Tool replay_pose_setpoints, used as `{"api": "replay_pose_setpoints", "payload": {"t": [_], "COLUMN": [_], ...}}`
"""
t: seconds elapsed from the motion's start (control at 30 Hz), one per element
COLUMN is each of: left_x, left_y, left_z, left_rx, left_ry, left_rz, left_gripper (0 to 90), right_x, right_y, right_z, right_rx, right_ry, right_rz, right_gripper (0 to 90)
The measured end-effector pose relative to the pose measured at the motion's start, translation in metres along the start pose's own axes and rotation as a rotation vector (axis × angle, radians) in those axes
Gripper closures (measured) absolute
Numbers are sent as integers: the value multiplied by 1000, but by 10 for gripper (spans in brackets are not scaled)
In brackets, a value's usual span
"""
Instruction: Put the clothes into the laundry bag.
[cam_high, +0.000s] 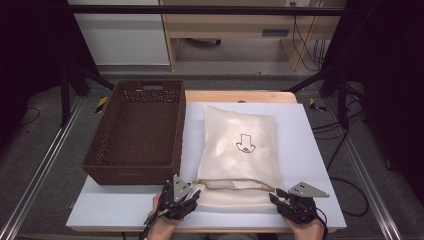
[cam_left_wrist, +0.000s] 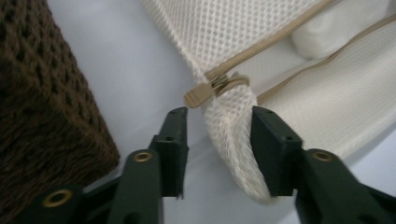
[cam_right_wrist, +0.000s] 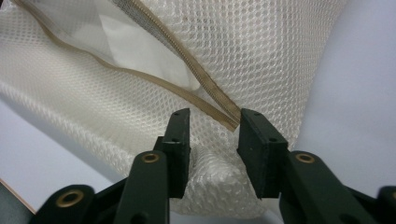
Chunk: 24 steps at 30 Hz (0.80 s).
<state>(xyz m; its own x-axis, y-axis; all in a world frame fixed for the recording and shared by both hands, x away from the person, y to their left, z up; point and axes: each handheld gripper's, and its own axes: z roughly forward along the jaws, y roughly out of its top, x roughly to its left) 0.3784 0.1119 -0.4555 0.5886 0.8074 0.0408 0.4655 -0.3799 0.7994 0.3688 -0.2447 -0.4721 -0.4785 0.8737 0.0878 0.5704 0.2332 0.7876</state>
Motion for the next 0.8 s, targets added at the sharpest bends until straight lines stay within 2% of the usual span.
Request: {"api": "replay_pose_setpoints", "payload": {"t": [0.07,0.17,0.2,0.23,0.3,0.37,0.4,0.47,0.5,0.53,0.57,0.6,0.63,0.67,0.7,0.73,0.77,0.8], "left_x": [-7,-24,-27,-29,-28,-22,-19,-16,-12,-6,-4,-2,-2,-1,-1,-1,-2,-3], "left_y": [5,12,13,13,10,5,3,1,-2,-5,-5,-5,-5,-6,-6,-6,-6,-7], "left_z": [-3,1,5,11,21,26,28,29,32,34,34,33,33,33,33,33,33,32], "left_rx": [-34,-21,1,22,70,81,84,91,109,111,111,118,119,120,121,121,123,115], "left_ry": [-44,-62,-55,-26,27,73,79,79,70,44,28,26,44,47,37,42,45,45], "left_rz": [18,86,103,118,143,149,144,140,126,96,77,71,77,81,77,80,91,86], "left_gripper": [527,558,570,584,578,565,559,545,546,545,553,592,679,762,806,876,885,891], "right_x": [0,6,9,12,19,21,20,19,20,20,19,18,18,17,17,16,16,15], "right_y": [3,9,12,14,17,15,14,12,11,11,9,7,7,8,8,8,8,8], "right_z": [-4,-10,-11,-10,-4,7,13,21,27,31,37,39,39,38,37,37,35,35], "right_rx": [-42,-103,-117,-120,-94,-53,-35,-29,-9,13,55,23,23,35,43,40,41,38], "right_ry": [-9,-5,10,30,50,17,23,22,14,14,19,17,9,-6,-17,-10,-4,-4], "right_rz": [13,0,-9,-16,-38,-49,-33,-42,-49,-47,-38,-54,-59,-62,-55,-46,-41,-65], "right_gripper": [618,641,657,662,658,638,624,581,579,572,570,605,658,729,773,817,853,871]}}
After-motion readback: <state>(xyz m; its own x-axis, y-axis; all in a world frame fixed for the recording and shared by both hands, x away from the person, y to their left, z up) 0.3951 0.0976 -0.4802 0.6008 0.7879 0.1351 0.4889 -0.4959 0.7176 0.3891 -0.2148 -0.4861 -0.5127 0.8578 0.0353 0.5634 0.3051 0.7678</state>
